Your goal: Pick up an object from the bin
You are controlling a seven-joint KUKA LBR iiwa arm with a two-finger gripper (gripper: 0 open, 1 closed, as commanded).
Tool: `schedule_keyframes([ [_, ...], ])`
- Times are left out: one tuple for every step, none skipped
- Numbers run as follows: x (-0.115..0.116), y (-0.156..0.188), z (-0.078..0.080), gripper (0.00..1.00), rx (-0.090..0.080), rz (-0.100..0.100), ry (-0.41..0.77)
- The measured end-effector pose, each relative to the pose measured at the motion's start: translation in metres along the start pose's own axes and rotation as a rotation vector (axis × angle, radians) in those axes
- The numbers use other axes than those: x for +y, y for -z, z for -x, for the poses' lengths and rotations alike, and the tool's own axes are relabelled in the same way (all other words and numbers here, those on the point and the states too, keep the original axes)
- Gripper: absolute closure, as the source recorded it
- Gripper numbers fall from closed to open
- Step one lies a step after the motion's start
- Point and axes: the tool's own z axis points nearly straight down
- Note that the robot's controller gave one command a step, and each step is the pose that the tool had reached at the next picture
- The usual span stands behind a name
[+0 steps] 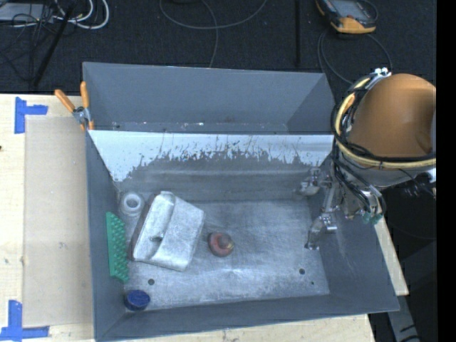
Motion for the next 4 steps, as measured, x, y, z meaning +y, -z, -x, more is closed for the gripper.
schedule_keyframes([
  [0.048,-0.086,0.024,0.00,0.005,0.003,0.128],
  [0.104,-0.157,-0.024,0.00,-0.011,-0.002,0.232],
  [0.103,-0.156,-0.026,1.00,0.005,-0.001,0.231],
  [0.103,-0.156,-0.027,1.00,0.002,-0.001,0.229],
])
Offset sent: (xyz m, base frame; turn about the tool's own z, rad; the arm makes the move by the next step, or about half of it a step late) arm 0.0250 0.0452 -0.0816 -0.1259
